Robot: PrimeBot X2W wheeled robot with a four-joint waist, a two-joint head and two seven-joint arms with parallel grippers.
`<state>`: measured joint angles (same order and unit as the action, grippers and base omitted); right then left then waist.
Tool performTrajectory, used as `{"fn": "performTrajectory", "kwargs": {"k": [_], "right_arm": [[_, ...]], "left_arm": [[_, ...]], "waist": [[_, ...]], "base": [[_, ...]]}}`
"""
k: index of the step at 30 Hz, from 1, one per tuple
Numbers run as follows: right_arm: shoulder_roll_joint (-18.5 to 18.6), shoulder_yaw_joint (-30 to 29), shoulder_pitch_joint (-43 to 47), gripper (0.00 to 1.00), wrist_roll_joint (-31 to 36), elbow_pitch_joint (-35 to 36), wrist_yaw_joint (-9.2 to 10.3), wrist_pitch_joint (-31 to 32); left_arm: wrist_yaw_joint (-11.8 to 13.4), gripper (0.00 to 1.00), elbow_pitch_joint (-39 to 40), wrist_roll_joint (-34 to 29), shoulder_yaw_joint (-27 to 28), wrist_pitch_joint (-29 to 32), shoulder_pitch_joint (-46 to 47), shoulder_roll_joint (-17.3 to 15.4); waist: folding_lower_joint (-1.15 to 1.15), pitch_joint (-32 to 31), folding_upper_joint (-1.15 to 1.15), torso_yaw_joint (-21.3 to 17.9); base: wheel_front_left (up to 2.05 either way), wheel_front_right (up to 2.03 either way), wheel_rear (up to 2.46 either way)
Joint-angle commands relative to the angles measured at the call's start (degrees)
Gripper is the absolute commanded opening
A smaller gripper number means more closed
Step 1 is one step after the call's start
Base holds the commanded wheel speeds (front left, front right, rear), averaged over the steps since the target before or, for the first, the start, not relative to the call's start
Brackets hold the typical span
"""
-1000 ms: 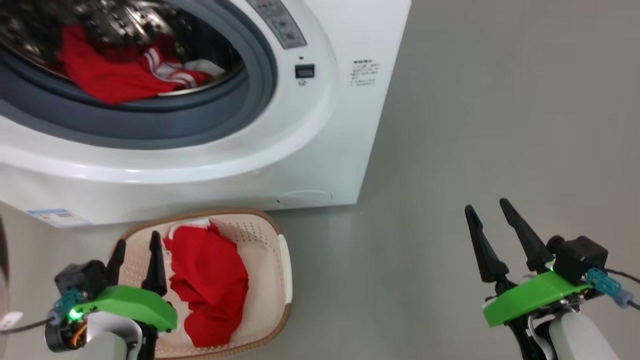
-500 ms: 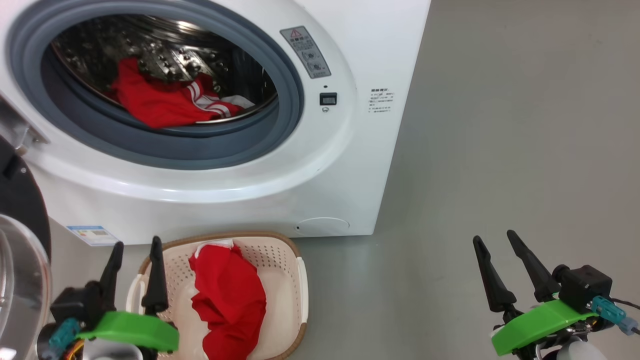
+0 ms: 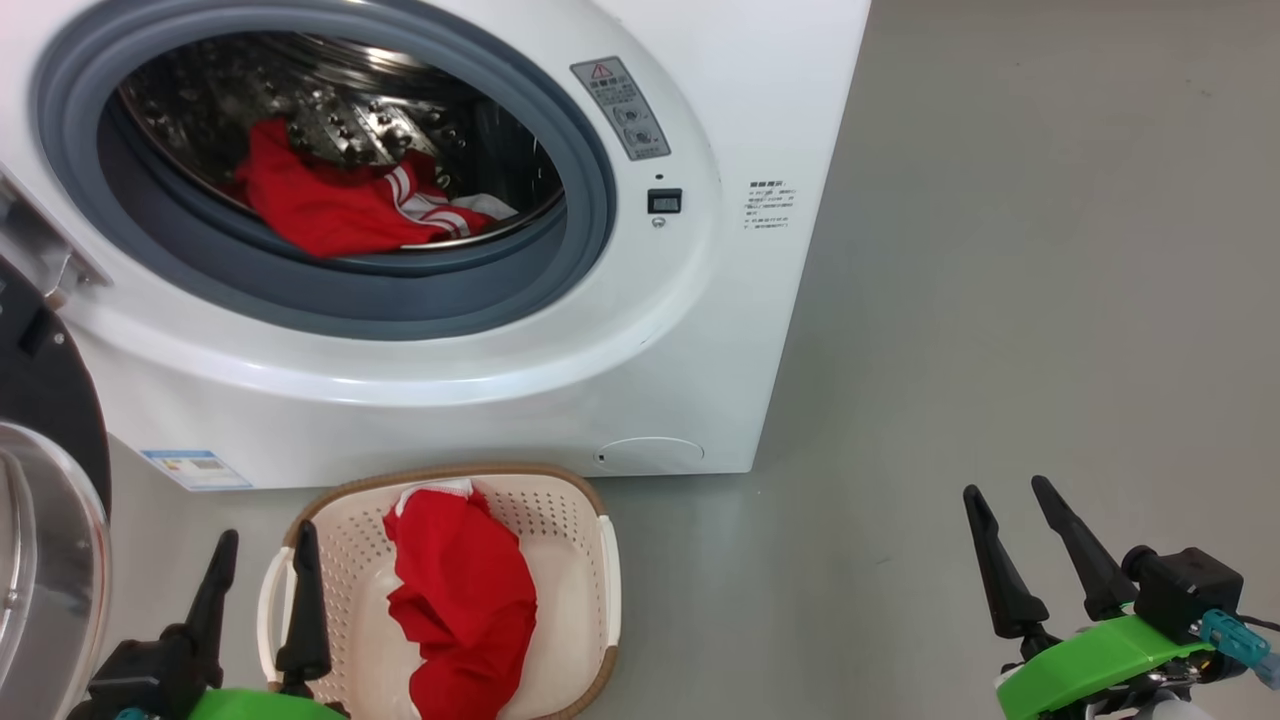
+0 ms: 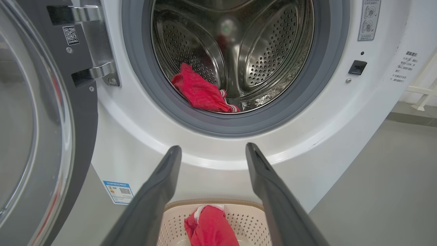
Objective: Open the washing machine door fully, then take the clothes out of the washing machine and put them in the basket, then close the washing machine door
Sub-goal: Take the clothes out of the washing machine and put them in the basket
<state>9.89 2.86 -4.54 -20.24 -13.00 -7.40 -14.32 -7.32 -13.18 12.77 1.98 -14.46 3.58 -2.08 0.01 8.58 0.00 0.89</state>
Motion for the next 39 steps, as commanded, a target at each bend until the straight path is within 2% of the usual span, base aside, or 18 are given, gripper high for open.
{"fn": "performTrajectory", "kwargs": {"k": [1,8,13,26,31,39], "right_arm": [[0.4,1.0,0.2,1.00,0.0,1.5,-0.09,-0.7],[0.2,0.9,-0.9,1.00,0.0,1.8,-0.09,-0.7],[-0.2,1.4,-2.5,1.00,0.2,2.0,-0.09,-0.7],[-2.4,3.2,-8.3,1.00,0.2,2.3,-0.09,-0.7],[-3.0,3.4,-9.9,1.00,0.1,2.4,-0.09,-0.7],[-3.7,4.2,-11.3,1.00,-0.1,2.2,-0.09,-0.7]], "left_arm": [[0.0,1.00,1.6,0.3,1.8,-0.5,0.4,-0.8],[0.6,1.00,-1.2,0.7,0.5,-0.5,3.9,-0.8],[0.7,1.00,-5.8,-2.0,-0.6,-0.5,10.0,-0.8],[3.5,1.00,-25.1,-9.6,-3.6,-0.5,33.8,-5.2],[4.5,1.00,-32.6,-10.5,-3.9,-0.5,43.3,-7.1],[5.5,1.00,-42.8,-9.8,-3.1,-0.5,53.3,-8.9]], "waist": [[0.00,0.2,0.00,0.1],[0.00,2.2,0.00,-0.2],[0.00,5.0,0.00,-0.6],[0.00,12.9,0.00,-4.2],[0.00,15.4,0.00,-5.7],[0.00,17.2,0.00,-7.8]], "base": [[0.00,0.00,0.00],[0.00,0.00,0.00],[0.00,0.00,0.00],[0.00,0.00,0.00],[0.00,0.00,0.00],[0.00,0.00,0.00]]}}
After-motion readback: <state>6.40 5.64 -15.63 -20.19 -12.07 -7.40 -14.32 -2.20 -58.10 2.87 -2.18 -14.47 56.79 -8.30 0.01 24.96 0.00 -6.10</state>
